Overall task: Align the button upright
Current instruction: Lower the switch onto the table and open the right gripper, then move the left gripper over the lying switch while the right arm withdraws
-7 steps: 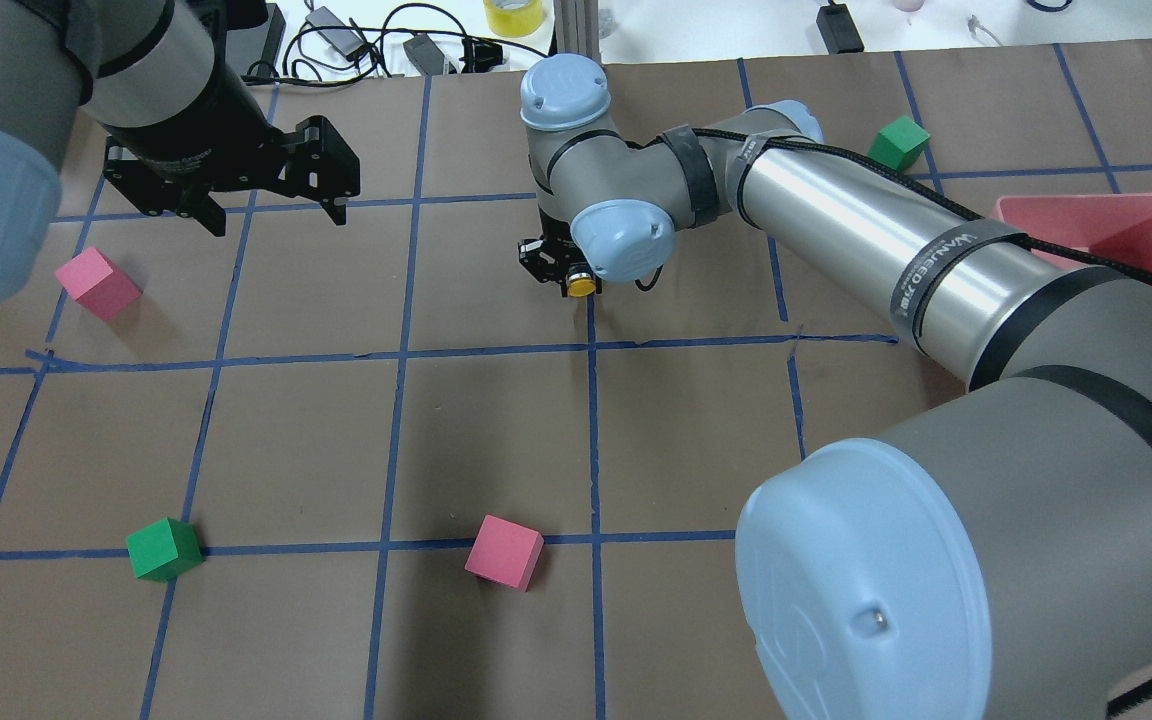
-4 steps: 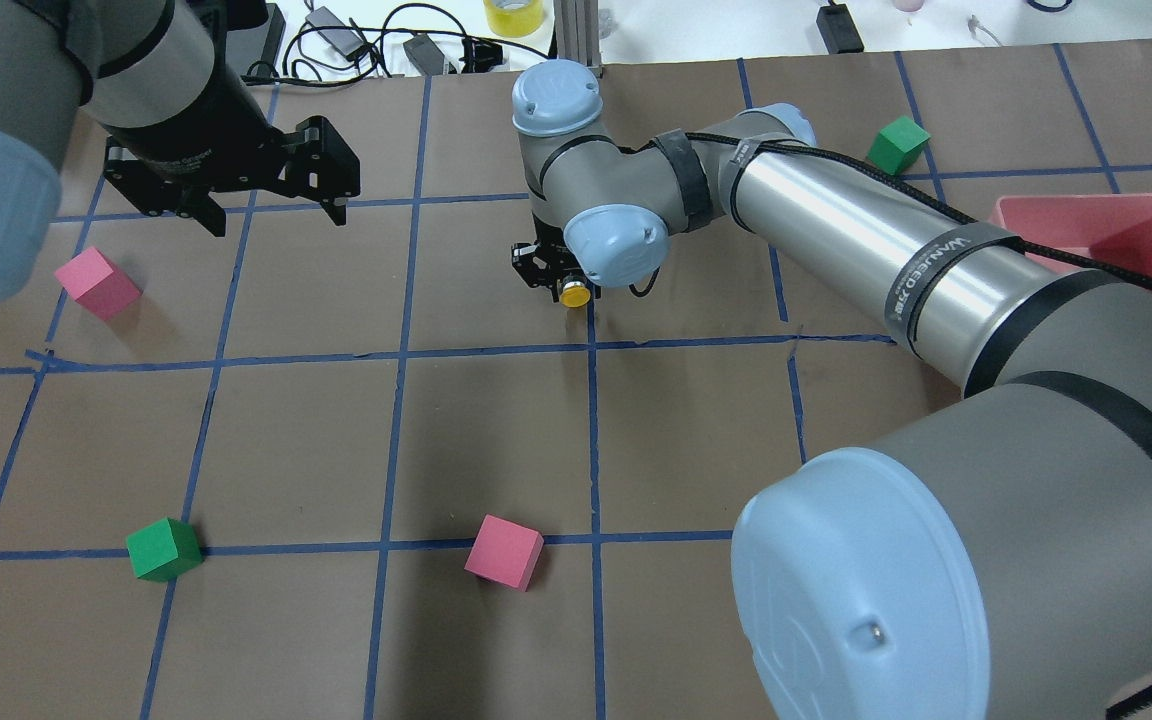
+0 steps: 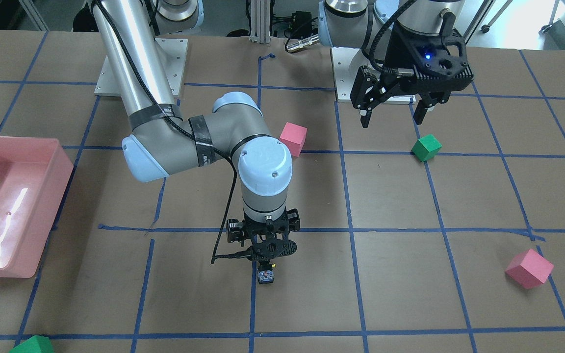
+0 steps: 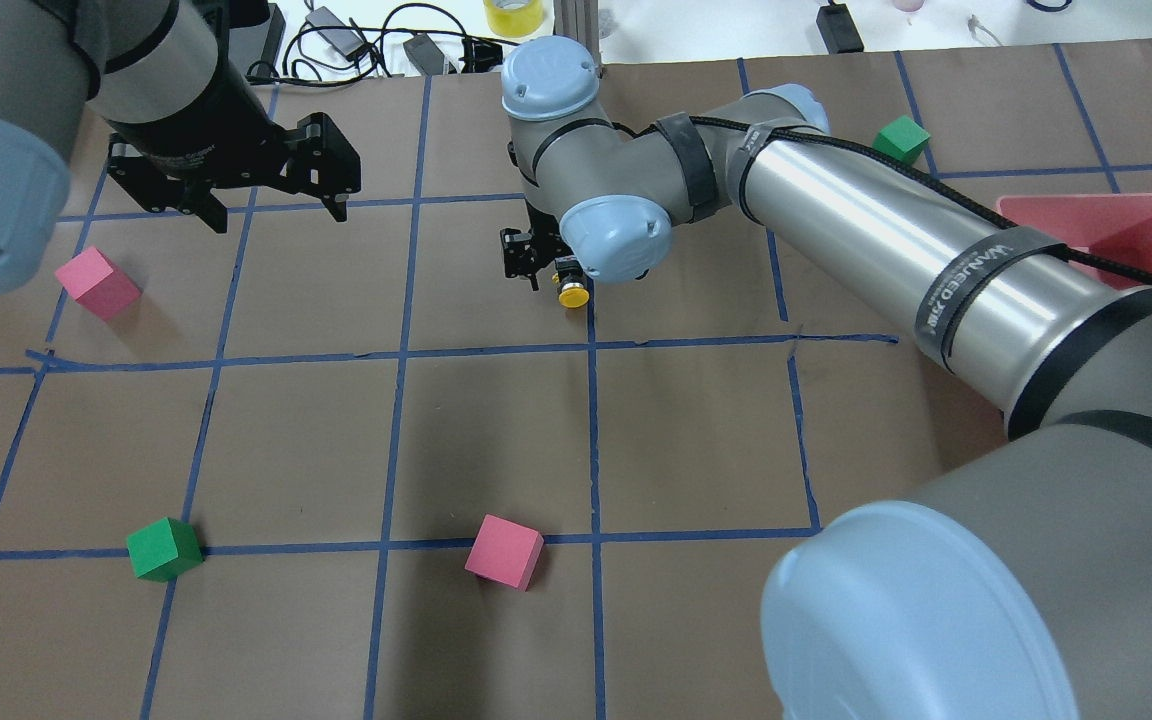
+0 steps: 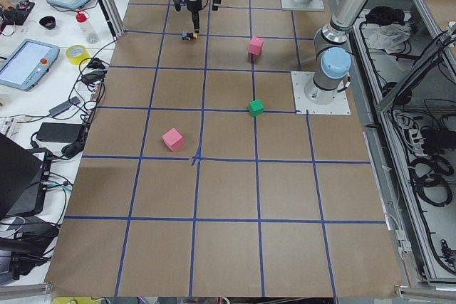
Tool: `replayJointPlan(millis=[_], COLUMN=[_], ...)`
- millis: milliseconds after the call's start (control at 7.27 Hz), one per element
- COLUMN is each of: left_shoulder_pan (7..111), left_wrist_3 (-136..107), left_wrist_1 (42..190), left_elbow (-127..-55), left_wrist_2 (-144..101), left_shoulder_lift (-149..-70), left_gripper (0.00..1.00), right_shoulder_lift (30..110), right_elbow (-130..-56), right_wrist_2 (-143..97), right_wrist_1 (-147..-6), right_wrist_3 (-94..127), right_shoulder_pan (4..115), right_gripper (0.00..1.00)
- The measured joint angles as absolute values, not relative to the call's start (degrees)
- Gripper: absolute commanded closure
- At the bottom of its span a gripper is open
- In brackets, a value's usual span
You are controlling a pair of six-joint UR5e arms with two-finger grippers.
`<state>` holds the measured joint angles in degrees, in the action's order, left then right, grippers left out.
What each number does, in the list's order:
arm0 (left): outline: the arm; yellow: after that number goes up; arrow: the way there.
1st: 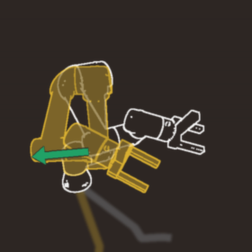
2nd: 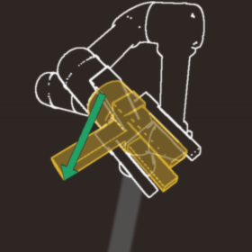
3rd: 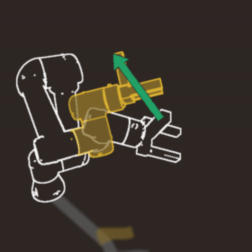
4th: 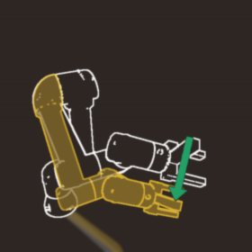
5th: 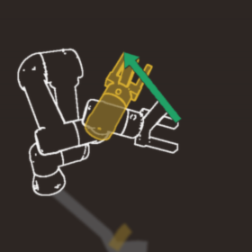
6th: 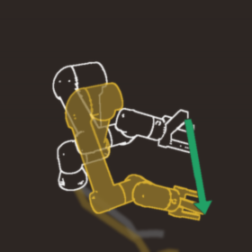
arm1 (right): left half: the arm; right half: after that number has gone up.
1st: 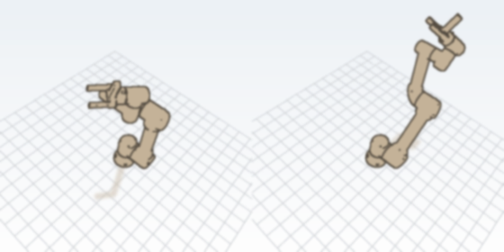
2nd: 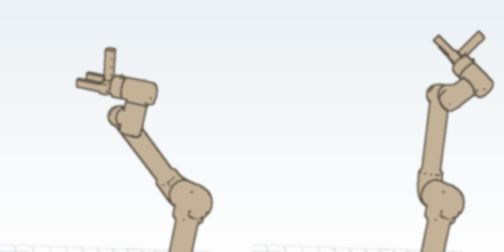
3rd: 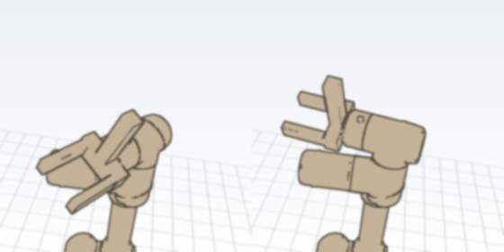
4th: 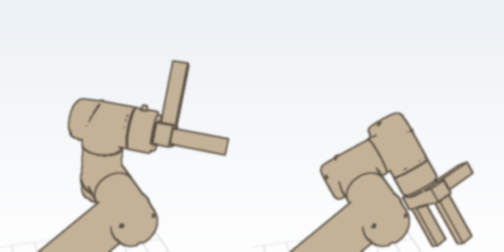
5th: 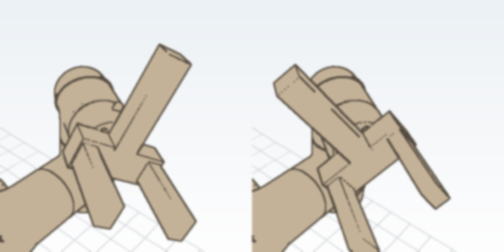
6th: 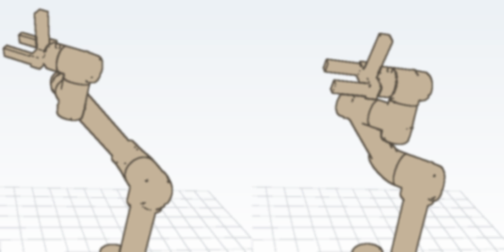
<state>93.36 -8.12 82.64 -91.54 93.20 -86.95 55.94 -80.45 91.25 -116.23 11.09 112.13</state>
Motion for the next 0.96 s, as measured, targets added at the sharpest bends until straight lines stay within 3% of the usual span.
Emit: replayJointPlan(millis=[550, 962], left_shoulder_pan=[91.1, 91.9], left_wrist_3=[-8.3, -10.4], left_wrist_1=[78.2, 67.3], left_elbow=[-90.9, -96.7], left_wrist_2=[93.2, 90.5], left_shoulder_lift=[-90.4, -94.5], left_gripper=[0.00, 0.00], right_shoulder_lift=[68.4, 80.3], right_elbow=[-88.6, -91.7], right_wrist_2=[92.2, 92.8], right_wrist_1=[-111.5, -101.2], right_wrist_3=[-1.6, -8.2], right_shoulder_pan=[104.6, 98.3], right_gripper=[0.00, 0.00])
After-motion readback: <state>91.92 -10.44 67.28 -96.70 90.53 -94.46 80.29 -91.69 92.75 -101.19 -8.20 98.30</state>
